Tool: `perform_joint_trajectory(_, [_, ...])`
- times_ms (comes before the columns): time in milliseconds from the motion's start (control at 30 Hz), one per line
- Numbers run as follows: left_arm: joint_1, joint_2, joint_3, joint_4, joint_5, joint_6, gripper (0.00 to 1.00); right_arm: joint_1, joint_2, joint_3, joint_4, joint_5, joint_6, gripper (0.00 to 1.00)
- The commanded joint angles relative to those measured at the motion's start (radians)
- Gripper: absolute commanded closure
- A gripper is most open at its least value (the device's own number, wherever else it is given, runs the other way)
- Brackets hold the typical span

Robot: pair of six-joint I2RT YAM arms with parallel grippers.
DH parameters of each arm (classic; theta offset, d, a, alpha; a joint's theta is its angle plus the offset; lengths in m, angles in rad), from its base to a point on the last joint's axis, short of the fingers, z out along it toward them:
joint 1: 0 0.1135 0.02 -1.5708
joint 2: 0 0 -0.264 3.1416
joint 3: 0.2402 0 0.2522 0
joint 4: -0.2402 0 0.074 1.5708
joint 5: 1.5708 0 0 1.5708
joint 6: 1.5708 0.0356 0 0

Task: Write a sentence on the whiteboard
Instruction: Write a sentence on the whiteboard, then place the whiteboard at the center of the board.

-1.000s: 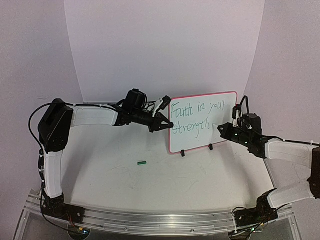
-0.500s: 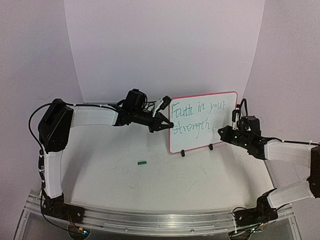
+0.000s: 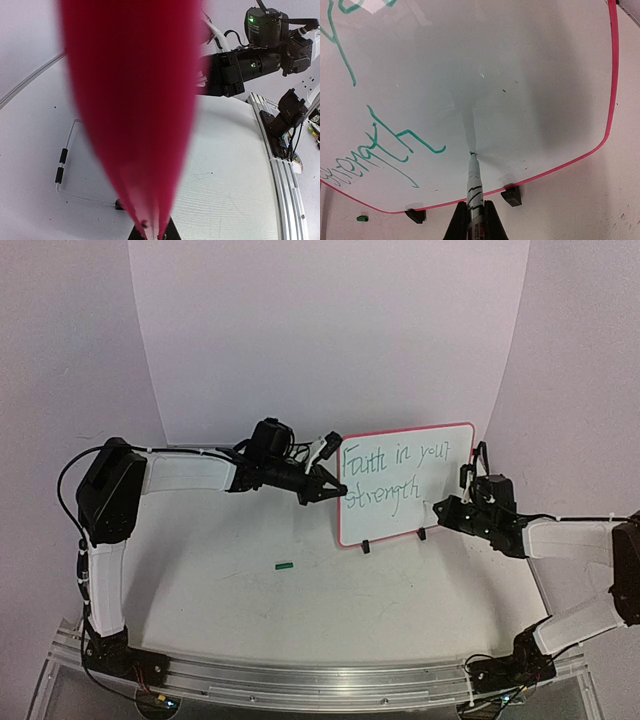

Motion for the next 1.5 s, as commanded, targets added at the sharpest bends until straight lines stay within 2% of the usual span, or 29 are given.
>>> perform_joint_trajectory(0, [-0.04, 0.031, -0.026, -0.268, 0.005, 0.008, 1.0, -0.002, 0.018, 0.043, 0.047, 0.012, -0.008, 1.0])
perform_joint_trajectory(300, [-0.04, 0.032, -0.027, -0.266, 0.006, 0.006, 1.0, -0.002, -0.015, 0.032, 0.042, 0.013, 0.002, 1.0])
perform_joint_trajectory(633, [-0.033, 0.041, -0.027, -0.248, 0.022, -0.029, 1.0, -0.003, -0.252, 0.009, -0.149, 0.087, -0.034, 1.0])
perform_joint_trajectory(867, [-0.001, 0.04, -0.027, -0.235, 0.07, -0.055, 1.0, -0.002, -0.36, -0.022, -0.155, 0.121, -0.069, 1.0])
perform_joint_trajectory(1167, [0.009, 0.06, -0.032, -0.207, 0.117, -0.094, 1.0, -0.002, -0.388, -0.026, -0.152, 0.108, -0.103, 1.0])
perform_joint_trajectory(1333, [0.012, 0.054, -0.048, -0.186, 0.099, -0.106, 0.93, -0.002, -0.407, -0.031, -0.147, 0.097, -0.115, 1.0])
perform_joint_trajectory(1467, [0.012, 0.047, -0.075, -0.155, 0.078, -0.12, 0.82, -0.002, -0.419, -0.035, -0.14, 0.09, -0.122, 1.0])
